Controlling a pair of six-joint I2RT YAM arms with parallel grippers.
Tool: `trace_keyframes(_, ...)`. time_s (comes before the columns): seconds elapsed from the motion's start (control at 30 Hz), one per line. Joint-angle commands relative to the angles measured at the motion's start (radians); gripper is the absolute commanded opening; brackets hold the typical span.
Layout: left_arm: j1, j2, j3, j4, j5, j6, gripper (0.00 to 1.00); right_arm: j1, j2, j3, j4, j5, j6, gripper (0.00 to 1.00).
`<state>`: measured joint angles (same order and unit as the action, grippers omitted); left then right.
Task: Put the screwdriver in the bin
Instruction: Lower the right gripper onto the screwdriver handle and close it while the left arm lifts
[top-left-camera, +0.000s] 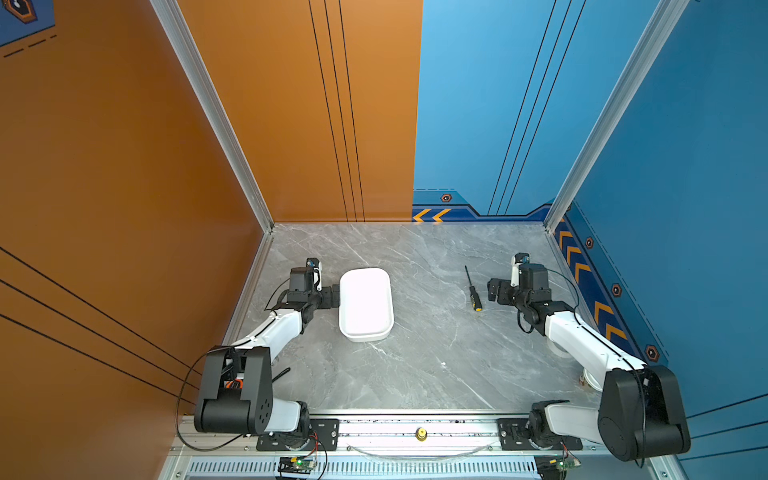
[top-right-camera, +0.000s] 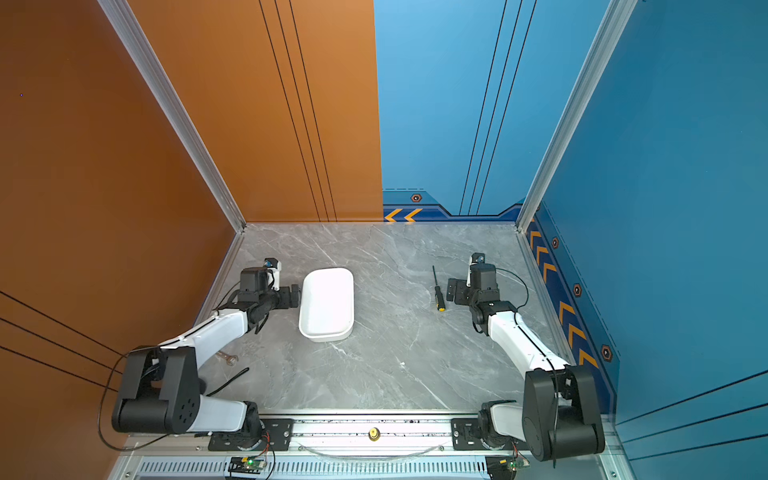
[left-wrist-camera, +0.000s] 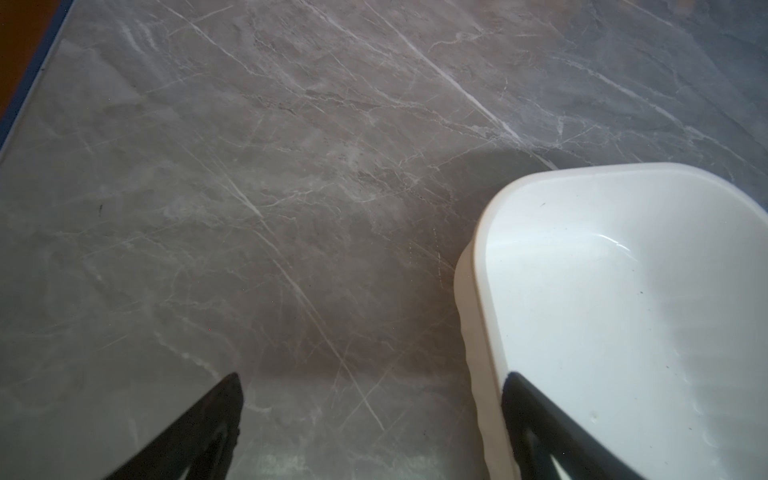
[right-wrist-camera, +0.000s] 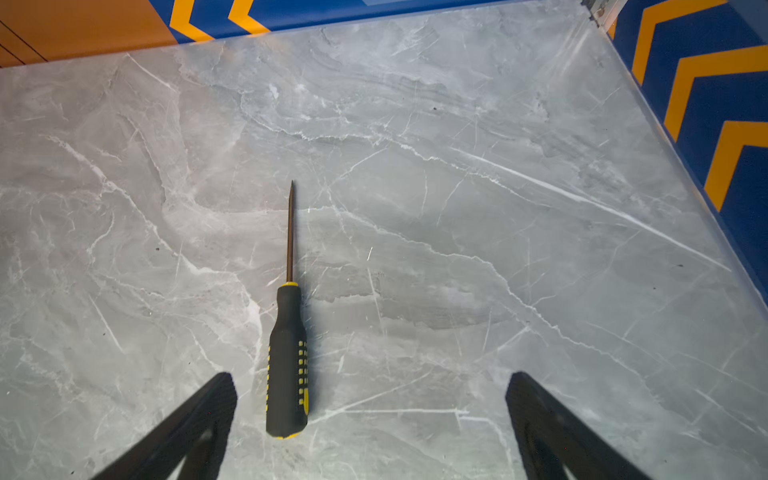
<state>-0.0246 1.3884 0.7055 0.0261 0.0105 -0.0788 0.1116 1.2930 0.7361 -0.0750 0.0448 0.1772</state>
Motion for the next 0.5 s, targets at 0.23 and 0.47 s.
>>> trace_keyframes(0.23,0.011,-0.055,0.069,-0.302,-0.151,-0.088,0.98,0.024,-0.004,0.002,-0.035,0.026,0.021,1.0)
trace_keyframes(0.47,-0.013,-0.01,0.147,-0.464,-0.144,-0.136,0.98,0.036,0.002,0.006,-0.04,0.035,0.022,1.0)
